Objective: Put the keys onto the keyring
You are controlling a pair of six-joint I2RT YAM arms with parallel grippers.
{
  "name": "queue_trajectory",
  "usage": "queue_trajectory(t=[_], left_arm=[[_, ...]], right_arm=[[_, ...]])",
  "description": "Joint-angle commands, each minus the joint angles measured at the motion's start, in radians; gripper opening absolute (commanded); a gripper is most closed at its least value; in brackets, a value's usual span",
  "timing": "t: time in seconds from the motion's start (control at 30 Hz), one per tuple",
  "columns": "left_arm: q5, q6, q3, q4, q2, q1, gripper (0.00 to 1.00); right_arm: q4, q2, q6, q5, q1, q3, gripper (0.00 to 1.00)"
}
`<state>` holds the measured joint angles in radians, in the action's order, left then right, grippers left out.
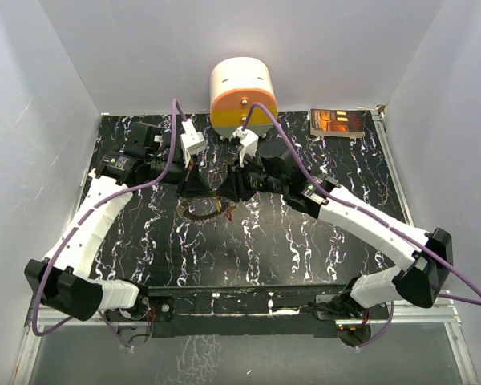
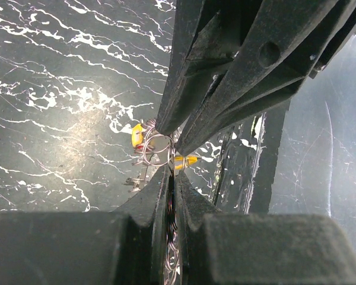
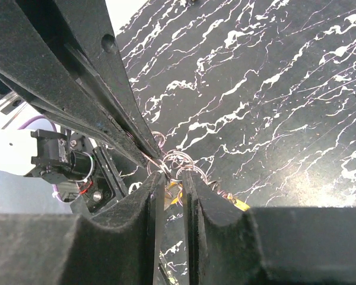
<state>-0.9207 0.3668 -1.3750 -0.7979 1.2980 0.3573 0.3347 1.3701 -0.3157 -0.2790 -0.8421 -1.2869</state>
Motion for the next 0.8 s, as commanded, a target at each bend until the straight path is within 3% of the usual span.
queue_trajectory(t=[0.0, 0.77], left_arm=[[-0.063, 0.009, -0.032, 0.02, -0.026, 0.002, 0.0], [-0.05, 0.004, -0.033, 0.028, -0.018, 0.004, 0.0]], right_arm=[[-0.085, -0.007, -0.006, -0.04, -0.006, -0.054, 0.22], [-0.149, -0.014, -0.079, -0.146, -0.006, -0.009, 0.2]])
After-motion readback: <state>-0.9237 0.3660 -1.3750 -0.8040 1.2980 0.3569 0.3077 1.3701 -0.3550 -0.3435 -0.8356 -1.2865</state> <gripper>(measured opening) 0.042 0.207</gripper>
